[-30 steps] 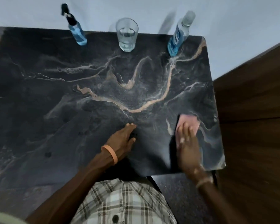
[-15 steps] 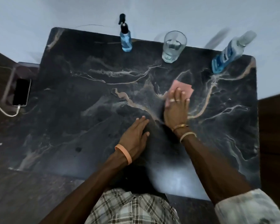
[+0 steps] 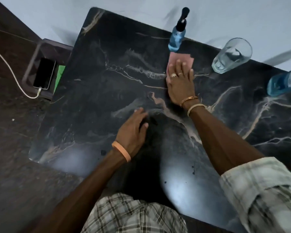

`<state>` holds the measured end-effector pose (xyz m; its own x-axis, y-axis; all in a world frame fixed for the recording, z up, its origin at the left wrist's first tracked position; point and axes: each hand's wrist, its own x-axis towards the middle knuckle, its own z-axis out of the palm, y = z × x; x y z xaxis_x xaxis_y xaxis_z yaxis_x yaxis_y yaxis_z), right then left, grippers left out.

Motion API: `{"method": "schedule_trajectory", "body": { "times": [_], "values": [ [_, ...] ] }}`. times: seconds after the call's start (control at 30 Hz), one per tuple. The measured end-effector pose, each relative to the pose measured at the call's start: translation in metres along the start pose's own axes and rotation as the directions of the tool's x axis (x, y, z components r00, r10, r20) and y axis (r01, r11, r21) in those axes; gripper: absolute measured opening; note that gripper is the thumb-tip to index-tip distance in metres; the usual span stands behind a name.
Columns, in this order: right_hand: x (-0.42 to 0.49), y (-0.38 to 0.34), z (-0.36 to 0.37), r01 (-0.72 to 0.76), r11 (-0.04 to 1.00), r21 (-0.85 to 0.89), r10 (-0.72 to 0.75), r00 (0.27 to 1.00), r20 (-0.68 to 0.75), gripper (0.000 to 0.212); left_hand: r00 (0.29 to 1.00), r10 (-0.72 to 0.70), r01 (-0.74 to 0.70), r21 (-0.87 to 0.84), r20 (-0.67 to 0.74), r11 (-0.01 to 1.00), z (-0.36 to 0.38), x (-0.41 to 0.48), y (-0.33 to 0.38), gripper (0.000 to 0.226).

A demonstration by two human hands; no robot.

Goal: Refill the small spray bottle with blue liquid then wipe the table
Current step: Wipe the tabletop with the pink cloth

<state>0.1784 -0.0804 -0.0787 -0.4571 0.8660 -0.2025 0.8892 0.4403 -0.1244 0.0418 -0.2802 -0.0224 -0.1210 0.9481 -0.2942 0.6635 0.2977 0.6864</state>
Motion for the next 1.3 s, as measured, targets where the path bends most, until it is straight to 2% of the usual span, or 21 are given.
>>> {"method": "schedule_trajectory", "body": {
  "times": [0.03, 0.07, 0.13, 0.17, 0.23, 0.27, 0.3, 0.37, 0.43, 0.47, 0.53, 0.63, 0.7, 0.73, 0.8, 0.9, 0.97, 1.07, 1.1, 1.23, 1.3],
  "values": [
    [0.001, -0.014, 0.002, 0.057, 0.998, -0.017, -0.057, 0.998, 0.004, 0.057, 0.999, -0.017, 0.017, 0.006, -0.031, 1.0, -0.009, 0.007, -0.006, 0.039],
    [-0.002, -0.029, 0.007, 0.212, 0.975, -0.061, -0.211, 0.977, 0.025, 0.057, 0.998, -0.041, 0.042, 0.015, -0.056, 0.999, -0.018, 0.013, -0.013, 0.039],
    [-0.004, -0.041, 0.013, 0.482, 0.868, -0.122, -0.468, 0.875, 0.124, 0.056, 0.991, -0.089, 0.094, 0.045, -0.099, 0.995, -0.037, 0.025, -0.031, 0.039],
    [0.004, -0.04, 0.012, 0.486, 0.866, -0.119, -0.473, 0.873, 0.122, 0.054, 0.985, -0.113, 0.121, 0.058, -0.127, 0.991, -0.048, 0.031, -0.042, 0.039],
    [0.027, -0.05, 0.011, 0.216, 0.975, -0.05, -0.215, 0.976, 0.026, 0.054, 0.971, -0.156, 0.173, 0.084, -0.182, 0.981, -0.068, 0.037, -0.065, 0.038],
    [0.032, -0.063, 0.009, 0.058, 0.998, -0.001, -0.058, 0.998, 0.008, 0.056, 0.966, -0.173, 0.193, 0.091, -0.192, 0.977, -0.076, 0.039, -0.074, 0.039],
    [0.034, -0.086, 0.014, 0.001, 0.999, 0.032, 0.0, 1.0, -0.013, 0.059, 0.961, -0.189, 0.211, 0.092, -0.203, 0.973, -0.085, 0.041, -0.082, 0.039],
    [0.022, -0.141, 0.032, 0.274, 0.961, -0.043, -0.275, 0.961, -0.018, 0.061, 0.958, -0.207, 0.228, 0.089, -0.201, 0.97, -0.098, 0.045, -0.094, 0.04],
    [0.007, -0.165, 0.042, 0.558, 0.826, -0.08, -0.555, 0.83, 0.06, 0.058, 0.964, -0.201, 0.219, 0.095, -0.174, 0.971, -0.103, 0.05, -0.101, 0.041],
    [0.013, -0.164, 0.043, 0.61, 0.788, -0.088, -0.604, 0.793, 0.086, 0.058, 0.967, -0.195, 0.213, 0.094, -0.166, 0.973, -0.106, 0.053, -0.106, 0.041],
    [0.047, -0.153, 0.038, 0.535, 0.833, -0.138, -0.532, 0.844, 0.065, 0.059, 0.972, -0.183, 0.196, 0.086, -0.145, 0.977, -0.11, 0.06, -0.112, 0.041],
    [0.116, -0.152, 0.025, 0.192, 0.977, -0.094, -0.194, 0.981, -0.009, 0.059, 0.976, -0.188, 0.194, 0.047, -0.11, 0.98, -0.114, 0.067, -0.12, 0.042],
    [0.155, -0.169, 0.012, 0.014, 0.999, 0.042, -0.015, 1.0, 0.016, 0.058, 0.97, -0.203, 0.207, 0.015, -0.13, 0.978, -0.118, 0.07, -0.124, 0.042],
    [0.167, -0.183, 0.009, 0.0, 0.998, 0.07, -0.002, 0.999, 0.033, 0.057, 0.965, -0.214, 0.216, -0.002, -0.149, 0.976, -0.12, 0.071, -0.126, 0.042],
    [0.172, -0.218, 0.008, 0.151, 0.988, 0.032, -0.153, 0.986, 0.069, 0.057, 0.958, -0.23, 0.227, -0.04, -0.173, 0.973, -0.125, 0.072, -0.128, 0.04],
    [0.15, -0.236, 0.016, 0.432, 0.901, -0.038, -0.425, 0.897, 0.123, 0.054, 0.959, -0.224, 0.218, -0.056, -0.172, 0.974, -0.129, 0.072, -0.131, 0.038],
    [0.155, -0.219, 0.015, 0.379, 0.925, -0.032, -0.375, 0.923, 0.092, 0.053, 0.961, -0.225, 0.213, -0.086, -0.162, 0.973, -0.129, 0.071, -0.131, 0.038],
    [0.197, -0.211, 0.001, 0.141, 0.989, -0.032, -0.139, 0.989, 0.054, 0.055, 0.963, -0.214, 0.199, -0.102, -0.165, 0.975, -0.127, 0.07, -0.133, 0.04],
    [0.204, -0.219, -0.003, 0.123, 0.992, -0.04, -0.121, 0.991, 0.052, 0.055, 0.964, -0.208, 0.194, -0.1, -0.163, 0.976, -0.126, 0.07, -0.133, 0.041],
    [0.196, -0.238, -0.002, 0.379, 0.906, -0.188, -0.365, 0.925, 0.103, 0.058, 0.961, -0.226, 0.211, -0.104, -0.159, 0.972, -0.125, 0.072, -0.137, 0.041],
    [0.211, -0.227, -0.007, 0.34, 0.928, -0.152, -0.324, 0.938, 0.121, 0.06, 0.959, -0.235, 0.218, -0.122, -0.155, 0.968, -0.124, 0.072, -0.137, 0.04]
  ]
}}
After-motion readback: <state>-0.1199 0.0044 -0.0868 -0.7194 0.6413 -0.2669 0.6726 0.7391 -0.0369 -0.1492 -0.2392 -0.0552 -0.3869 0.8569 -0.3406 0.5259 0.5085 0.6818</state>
